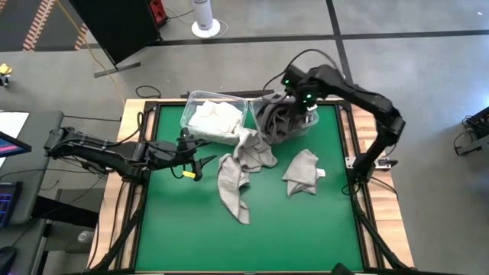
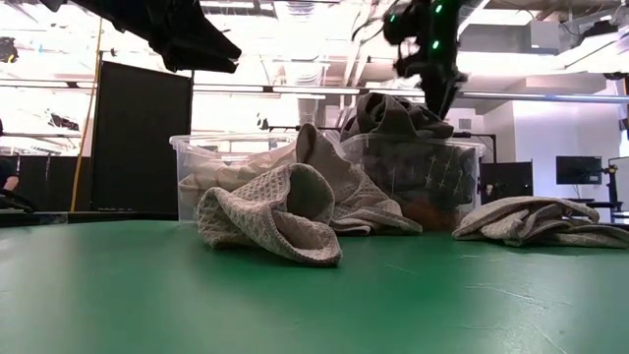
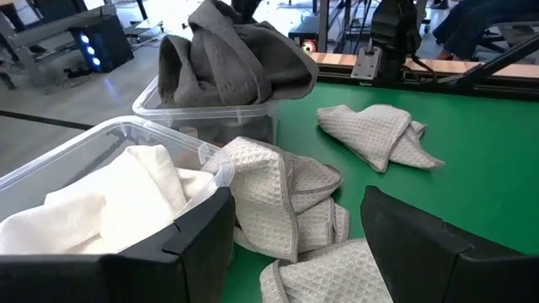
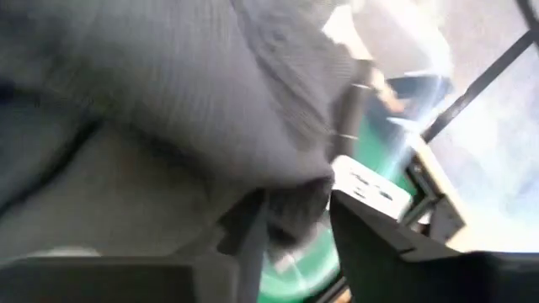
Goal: Sort towels by color in basket
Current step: Put the black microfiber towel into the right transparent bin
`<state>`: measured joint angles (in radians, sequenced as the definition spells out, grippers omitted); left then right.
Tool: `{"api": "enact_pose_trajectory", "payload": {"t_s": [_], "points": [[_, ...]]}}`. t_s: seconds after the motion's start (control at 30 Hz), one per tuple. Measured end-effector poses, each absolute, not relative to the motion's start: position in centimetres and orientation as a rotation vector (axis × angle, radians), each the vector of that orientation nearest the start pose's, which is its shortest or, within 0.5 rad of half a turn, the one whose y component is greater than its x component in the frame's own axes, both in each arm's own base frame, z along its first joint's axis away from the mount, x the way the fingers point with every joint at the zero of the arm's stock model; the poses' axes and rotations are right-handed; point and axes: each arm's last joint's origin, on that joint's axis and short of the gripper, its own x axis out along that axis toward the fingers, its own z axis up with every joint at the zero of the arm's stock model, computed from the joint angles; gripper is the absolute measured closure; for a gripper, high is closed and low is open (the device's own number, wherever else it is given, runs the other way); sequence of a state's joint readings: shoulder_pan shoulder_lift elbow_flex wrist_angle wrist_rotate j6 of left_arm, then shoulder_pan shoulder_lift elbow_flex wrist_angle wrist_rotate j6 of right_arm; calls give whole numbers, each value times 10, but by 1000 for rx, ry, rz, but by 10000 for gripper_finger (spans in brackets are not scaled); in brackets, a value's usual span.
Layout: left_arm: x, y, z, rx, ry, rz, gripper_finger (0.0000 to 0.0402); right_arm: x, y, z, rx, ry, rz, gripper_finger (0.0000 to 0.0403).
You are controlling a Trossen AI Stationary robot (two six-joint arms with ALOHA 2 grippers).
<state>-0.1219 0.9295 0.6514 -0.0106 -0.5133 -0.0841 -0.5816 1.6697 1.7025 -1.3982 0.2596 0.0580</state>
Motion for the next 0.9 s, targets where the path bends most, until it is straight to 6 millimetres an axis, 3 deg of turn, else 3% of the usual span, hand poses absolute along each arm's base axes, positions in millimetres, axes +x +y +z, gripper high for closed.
{"api": "enact_pose_trajectory", "payload": {"t_s": [0.23,0.47,0.73,0.9], "points": [[204,-11,279,-1,253,401,155,227,-158,385,249,1209,-771,172],[204,-11,279,-1,253,401,155,202,-142,418,239,1062,-798,159],[204,-11,279,0,256,401,155,209,-118,437,102,889,-695,159],[203,-11,279,1,257,401,155,224,-112,427,44,859,-638,159]]}}
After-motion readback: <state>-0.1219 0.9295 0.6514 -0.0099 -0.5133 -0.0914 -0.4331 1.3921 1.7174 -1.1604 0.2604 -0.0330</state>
